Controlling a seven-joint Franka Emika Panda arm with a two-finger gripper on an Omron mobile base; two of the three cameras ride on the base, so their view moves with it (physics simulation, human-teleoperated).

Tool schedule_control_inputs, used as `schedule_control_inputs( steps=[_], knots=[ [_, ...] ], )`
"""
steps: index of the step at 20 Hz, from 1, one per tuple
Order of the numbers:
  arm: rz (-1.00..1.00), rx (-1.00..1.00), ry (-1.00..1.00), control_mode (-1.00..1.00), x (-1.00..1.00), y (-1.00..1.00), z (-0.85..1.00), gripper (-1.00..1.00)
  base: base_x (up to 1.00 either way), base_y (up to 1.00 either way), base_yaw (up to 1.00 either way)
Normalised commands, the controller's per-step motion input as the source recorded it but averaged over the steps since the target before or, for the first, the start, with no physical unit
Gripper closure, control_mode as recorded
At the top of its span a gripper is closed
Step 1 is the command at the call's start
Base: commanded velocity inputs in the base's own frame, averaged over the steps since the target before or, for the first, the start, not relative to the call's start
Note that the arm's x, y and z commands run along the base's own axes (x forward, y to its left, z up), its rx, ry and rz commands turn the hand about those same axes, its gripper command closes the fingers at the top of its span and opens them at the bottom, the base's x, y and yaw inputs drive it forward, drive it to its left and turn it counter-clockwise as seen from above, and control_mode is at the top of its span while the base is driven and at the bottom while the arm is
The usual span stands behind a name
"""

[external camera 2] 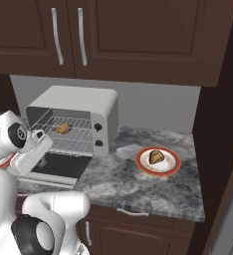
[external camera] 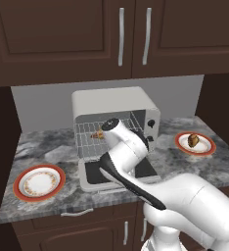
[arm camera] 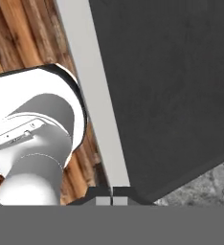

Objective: Open the toaster oven door. Place the bread on the top rack in the toaster oven and place the chicken drumstick on the bottom rack.

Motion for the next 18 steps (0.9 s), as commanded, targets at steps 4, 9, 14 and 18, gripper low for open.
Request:
schedule_control_inputs(
  steps=[4,9,14,18],
  knots=[
    [0.00,0.01,-0.08,-1.00,-0.15,-0.07,0.55,1.00,0.00,0.00,0.00],
    [0.00,0.00,-0.11,-1.00,-0.09,-0.17,0.50,1.00,0.00,0.00,0.00],
    [0.00,0.00,-0.11,-1.00,0.00,-0.29,0.44,1.00,0.00,0.00,0.00],
    [0.00,0.00,-0.08,-1.00,0.01,-0.41,0.38,1.00,0.00,0.00,0.00]
  ],
)
